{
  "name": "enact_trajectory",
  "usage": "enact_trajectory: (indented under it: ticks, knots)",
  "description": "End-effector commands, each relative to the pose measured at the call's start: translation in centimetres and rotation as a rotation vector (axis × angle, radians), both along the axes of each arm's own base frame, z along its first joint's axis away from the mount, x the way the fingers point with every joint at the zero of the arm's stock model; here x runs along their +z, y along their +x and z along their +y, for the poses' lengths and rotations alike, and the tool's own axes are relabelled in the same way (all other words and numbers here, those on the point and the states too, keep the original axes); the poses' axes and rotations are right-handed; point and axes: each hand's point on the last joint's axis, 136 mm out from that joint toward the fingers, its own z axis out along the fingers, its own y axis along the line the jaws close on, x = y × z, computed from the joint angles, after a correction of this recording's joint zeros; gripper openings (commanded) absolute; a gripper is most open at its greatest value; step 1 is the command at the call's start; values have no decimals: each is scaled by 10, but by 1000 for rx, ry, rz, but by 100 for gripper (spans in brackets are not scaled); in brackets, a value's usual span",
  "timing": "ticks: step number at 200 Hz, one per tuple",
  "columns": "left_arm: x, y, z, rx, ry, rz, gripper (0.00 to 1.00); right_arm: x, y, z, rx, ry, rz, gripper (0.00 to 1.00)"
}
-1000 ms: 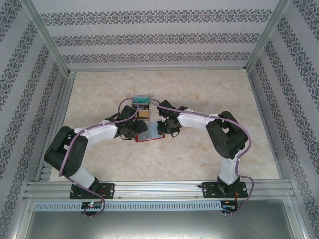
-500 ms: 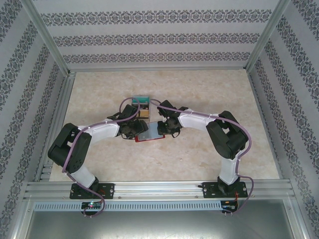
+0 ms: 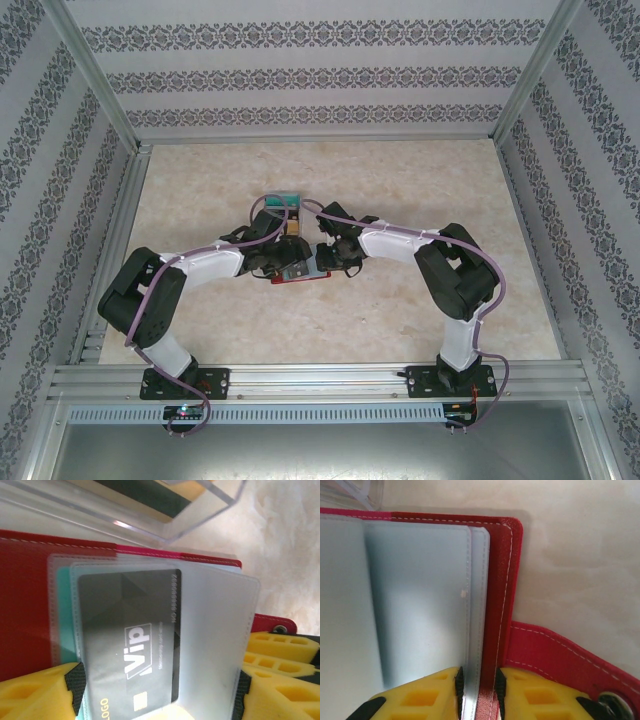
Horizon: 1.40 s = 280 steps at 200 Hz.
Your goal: Take the credit cards out of the card holder
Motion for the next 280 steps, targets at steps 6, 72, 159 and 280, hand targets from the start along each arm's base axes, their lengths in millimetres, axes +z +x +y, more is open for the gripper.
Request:
enact_trajectory:
  ticks: [6,72,159,280]
  knots:
    - [18,10,-22,-42,-52,-53,85,-21,-21,-5,-1,-19,81,31]
    - [17,8,-22,-58,-37,-55,100,7,-2,-28,-110,45,20,43]
    - [44,11,-2,-26,40,-127,99,53,9,-49,-184,170,-86,48]
    - [0,-22,73,143,211,5,28,63,4,49,17,378,-3,30]
